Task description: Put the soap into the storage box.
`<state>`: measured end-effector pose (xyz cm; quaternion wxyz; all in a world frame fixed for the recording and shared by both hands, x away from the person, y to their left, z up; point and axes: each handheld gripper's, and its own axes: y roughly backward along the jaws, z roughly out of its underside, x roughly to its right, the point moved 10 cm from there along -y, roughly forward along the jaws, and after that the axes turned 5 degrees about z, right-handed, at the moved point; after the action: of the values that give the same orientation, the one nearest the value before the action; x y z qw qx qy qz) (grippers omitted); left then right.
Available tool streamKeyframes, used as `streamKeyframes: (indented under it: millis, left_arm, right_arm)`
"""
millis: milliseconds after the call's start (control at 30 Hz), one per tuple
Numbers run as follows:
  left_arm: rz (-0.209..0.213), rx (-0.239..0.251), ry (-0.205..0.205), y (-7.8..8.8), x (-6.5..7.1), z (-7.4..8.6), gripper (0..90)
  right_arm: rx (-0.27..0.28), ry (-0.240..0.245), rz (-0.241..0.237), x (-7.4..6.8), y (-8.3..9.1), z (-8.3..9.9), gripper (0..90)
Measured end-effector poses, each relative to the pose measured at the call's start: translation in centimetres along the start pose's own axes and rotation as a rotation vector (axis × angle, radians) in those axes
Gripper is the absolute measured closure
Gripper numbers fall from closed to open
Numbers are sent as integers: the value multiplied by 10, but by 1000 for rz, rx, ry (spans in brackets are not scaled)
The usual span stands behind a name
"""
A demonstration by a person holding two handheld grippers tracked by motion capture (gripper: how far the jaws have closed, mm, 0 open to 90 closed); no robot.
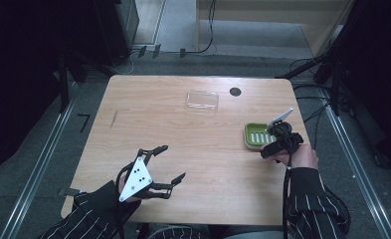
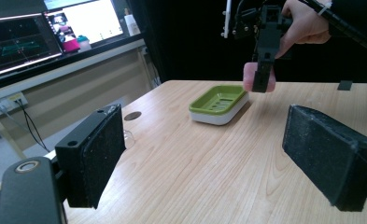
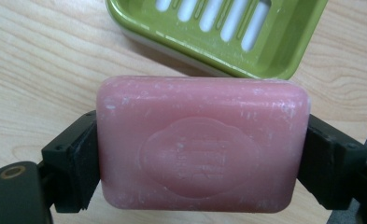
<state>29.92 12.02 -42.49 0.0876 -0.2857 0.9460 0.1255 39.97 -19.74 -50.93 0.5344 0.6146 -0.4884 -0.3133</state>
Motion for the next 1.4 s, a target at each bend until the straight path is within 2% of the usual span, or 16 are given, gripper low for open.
streamKeyframes:
  millis: [500,967,1400]
  left_arm:
    - [1,0,-1,0,0,0,136]
    - [1,7,3,0,0,0,135]
    - [1,7,5,0,0,0,135]
  right_arm:
    - [20,-14,-9,2,-1,-19,136]
    - [16,-46,2,2,-10,-36,136]
    - [35,-84,11,4,-16,-51,136]
